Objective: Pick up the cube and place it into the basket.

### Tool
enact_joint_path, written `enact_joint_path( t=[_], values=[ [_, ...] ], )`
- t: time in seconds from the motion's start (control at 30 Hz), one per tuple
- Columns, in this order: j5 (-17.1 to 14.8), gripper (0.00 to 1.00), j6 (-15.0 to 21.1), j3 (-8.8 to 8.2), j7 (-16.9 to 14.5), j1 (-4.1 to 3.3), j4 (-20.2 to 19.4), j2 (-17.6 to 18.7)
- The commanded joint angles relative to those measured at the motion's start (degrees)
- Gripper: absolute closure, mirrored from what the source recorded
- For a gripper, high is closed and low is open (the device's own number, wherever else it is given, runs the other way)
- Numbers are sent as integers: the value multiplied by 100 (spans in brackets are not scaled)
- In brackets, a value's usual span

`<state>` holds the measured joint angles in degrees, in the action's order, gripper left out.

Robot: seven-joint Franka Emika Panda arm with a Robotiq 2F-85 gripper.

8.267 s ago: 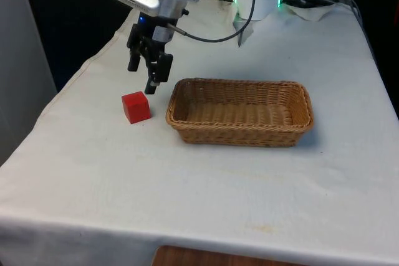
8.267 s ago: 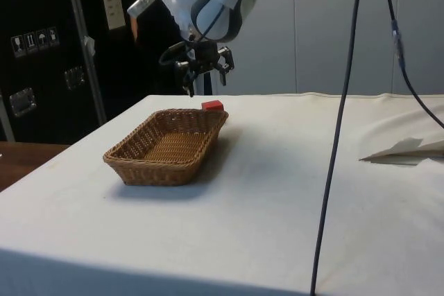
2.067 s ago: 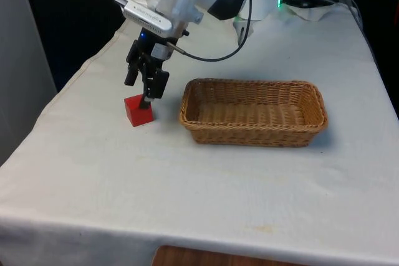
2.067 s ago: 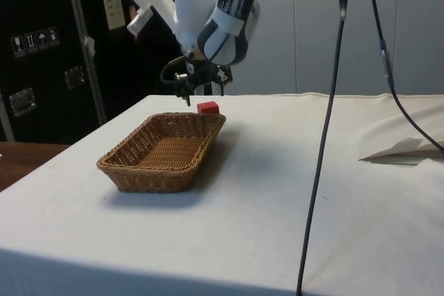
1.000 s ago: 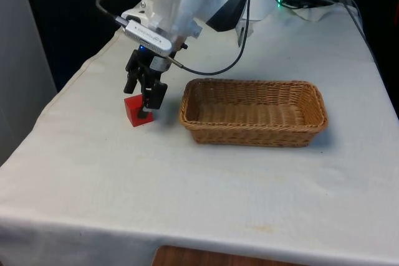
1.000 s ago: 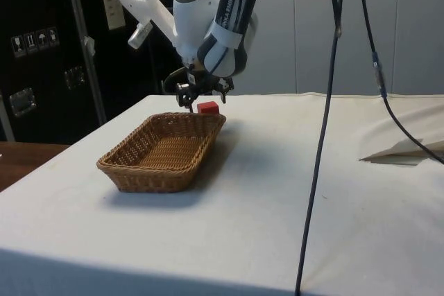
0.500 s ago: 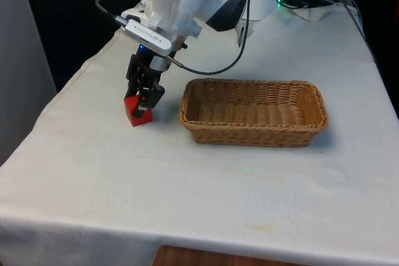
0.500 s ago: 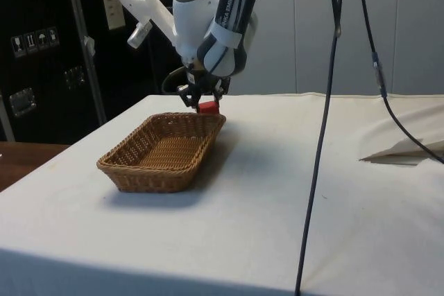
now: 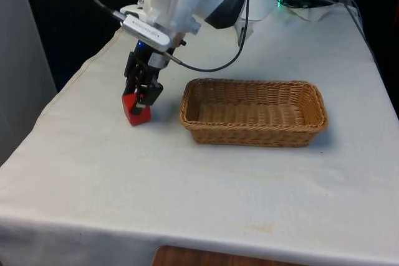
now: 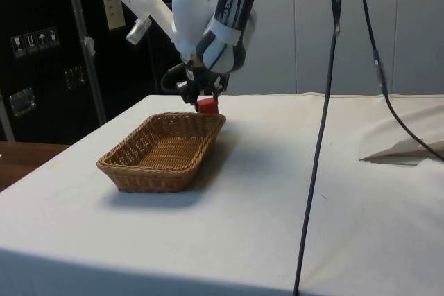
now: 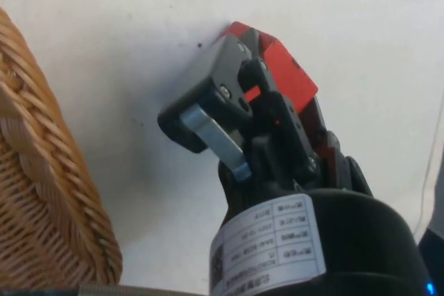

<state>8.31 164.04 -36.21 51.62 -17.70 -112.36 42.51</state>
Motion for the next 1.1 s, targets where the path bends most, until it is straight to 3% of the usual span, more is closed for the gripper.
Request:
enact_joint_path(
  t=[0.0, 0.4, 0.43, 0.47, 0.73, 0.77, 0.8, 1.0, 1.03, 1.07],
  values=[
    [46, 96, -115, -80, -11, -74, -29, -115],
    [269, 96, -447, -115, 23, -138, -23, -487],
    [229, 96, -418, -34, -17, -63, 0, -458],
    [286, 96, -476, -120, 23, -143, -23, -516],
    [481, 96, -728, -115, 46, -166, -6, -802],
    [441, 96, -705, -40, -6, -97, 6, -796],
    [498, 96, -751, -115, 46, -166, -6, -837],
    [636, 96, -922, -115, 52, -189, 0, -1037],
    [659, 96, -945, -115, 52, -189, 0, -1066],
    [596, 96, -900, -40, 6, -115, 11, -1026]
  ],
)
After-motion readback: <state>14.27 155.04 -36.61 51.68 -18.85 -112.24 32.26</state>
